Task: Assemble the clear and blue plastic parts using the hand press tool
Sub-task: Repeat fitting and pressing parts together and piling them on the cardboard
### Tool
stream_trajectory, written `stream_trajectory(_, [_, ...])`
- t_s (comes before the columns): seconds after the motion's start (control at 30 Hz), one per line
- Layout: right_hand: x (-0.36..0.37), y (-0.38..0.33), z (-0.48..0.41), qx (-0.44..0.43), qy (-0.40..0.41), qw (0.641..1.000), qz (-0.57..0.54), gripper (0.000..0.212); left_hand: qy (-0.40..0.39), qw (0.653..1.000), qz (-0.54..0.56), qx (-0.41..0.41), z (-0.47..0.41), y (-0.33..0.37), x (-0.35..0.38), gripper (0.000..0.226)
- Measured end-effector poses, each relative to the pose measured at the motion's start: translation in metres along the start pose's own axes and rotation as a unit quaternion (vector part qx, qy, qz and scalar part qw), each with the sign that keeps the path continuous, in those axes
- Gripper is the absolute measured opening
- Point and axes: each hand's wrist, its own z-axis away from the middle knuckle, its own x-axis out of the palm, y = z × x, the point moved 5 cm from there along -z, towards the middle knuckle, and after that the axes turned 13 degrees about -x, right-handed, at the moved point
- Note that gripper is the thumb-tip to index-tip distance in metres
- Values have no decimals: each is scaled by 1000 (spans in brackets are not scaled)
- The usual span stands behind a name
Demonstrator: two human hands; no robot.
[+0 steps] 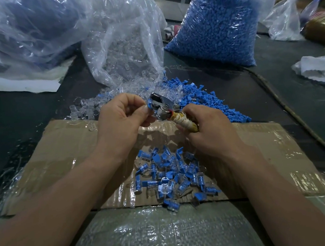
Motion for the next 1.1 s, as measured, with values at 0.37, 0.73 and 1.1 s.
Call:
stream_trajectory(0.37, [-3, 22, 4, 46, -41, 998, 27, 32, -30, 997, 25, -66, -2, -2, -6, 7])
stream_trajectory(0.73, [0, 23, 6, 73, -119, 990, -3, 72, -258, 951, -165, -35, 20, 2, 26, 15])
stream_trajectory(1.1, [-6, 25, 6, 75, -131, 987, -48, 78, 46, 934, -347, 74, -8, -1, -1, 26])
